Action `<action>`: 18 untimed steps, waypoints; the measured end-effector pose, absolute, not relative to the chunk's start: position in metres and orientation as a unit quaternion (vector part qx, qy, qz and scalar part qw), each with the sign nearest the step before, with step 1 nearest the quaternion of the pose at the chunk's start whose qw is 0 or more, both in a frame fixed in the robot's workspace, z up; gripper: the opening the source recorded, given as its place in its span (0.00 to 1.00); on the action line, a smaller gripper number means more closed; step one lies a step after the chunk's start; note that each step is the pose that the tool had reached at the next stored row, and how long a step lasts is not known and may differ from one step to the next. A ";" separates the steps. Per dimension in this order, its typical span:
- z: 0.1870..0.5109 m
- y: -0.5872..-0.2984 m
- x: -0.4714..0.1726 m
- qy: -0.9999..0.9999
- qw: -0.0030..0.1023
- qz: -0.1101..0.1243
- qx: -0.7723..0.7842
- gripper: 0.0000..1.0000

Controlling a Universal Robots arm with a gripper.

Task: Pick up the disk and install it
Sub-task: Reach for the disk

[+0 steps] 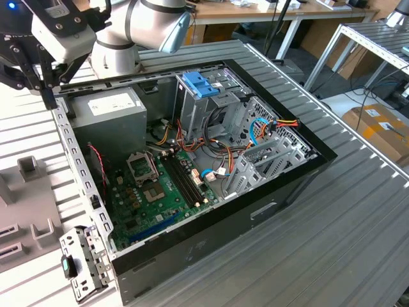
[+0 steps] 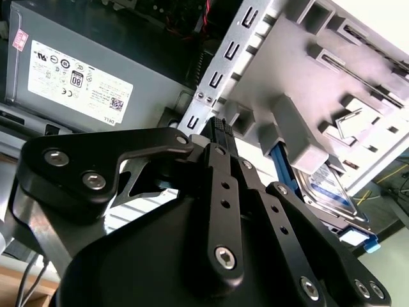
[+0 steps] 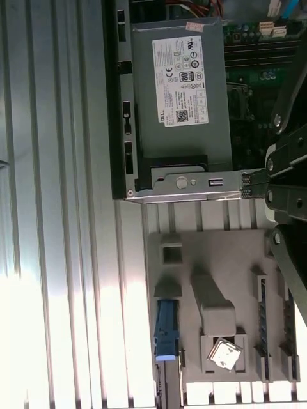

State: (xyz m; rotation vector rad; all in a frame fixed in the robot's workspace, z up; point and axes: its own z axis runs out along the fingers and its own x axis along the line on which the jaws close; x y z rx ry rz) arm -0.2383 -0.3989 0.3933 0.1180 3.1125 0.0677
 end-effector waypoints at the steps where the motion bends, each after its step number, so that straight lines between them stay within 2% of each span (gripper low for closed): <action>1: 0.393 -0.399 -0.239 0.999 0.013 0.022 0.038 0.11; 18: 0.393 -0.399 -0.253 0.999 0.013 0.022 0.038 0.11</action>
